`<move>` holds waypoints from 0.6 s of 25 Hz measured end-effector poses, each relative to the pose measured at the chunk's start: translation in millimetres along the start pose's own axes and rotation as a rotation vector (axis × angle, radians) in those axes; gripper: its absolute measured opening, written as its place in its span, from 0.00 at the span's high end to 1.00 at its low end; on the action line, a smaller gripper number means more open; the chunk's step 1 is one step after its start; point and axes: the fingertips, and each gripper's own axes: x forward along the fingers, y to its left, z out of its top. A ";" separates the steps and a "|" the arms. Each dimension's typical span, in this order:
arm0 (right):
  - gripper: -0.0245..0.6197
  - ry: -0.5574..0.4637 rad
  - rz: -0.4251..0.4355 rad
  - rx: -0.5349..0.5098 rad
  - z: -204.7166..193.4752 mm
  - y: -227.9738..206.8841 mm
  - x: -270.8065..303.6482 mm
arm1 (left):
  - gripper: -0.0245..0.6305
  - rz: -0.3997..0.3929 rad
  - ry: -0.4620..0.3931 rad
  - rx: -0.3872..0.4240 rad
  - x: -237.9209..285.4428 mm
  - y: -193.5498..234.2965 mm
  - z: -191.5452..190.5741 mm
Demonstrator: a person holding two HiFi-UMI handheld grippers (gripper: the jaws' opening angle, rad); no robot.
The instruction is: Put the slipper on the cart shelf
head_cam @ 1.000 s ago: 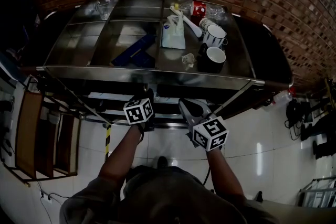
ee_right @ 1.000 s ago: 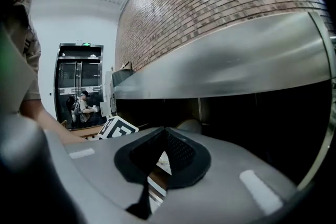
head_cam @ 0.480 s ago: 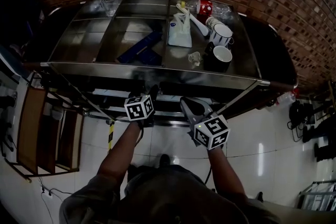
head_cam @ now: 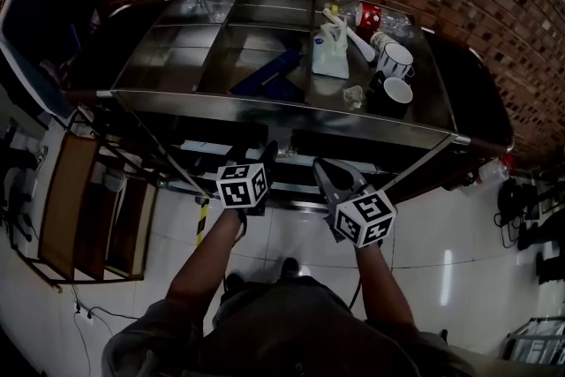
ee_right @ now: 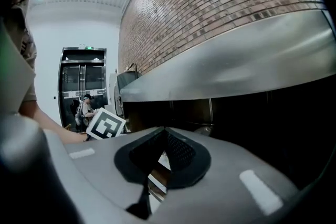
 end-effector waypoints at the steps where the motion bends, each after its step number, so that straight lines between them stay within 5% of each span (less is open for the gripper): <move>1: 0.96 -0.005 0.001 0.001 1.7 3.9 1.2 | 0.50 -0.007 -0.007 0.000 -8.9 -1.4 3.9; 10: 0.96 -0.062 0.006 0.017 17.1 41.0 11.2 | 0.95 -0.101 -0.090 0.072 -87.7 -18.1 39.4; 15: 0.96 -0.082 0.034 0.016 24.4 70.8 19.7 | 0.95 -0.161 -0.120 0.114 -118.7 -27.1 54.6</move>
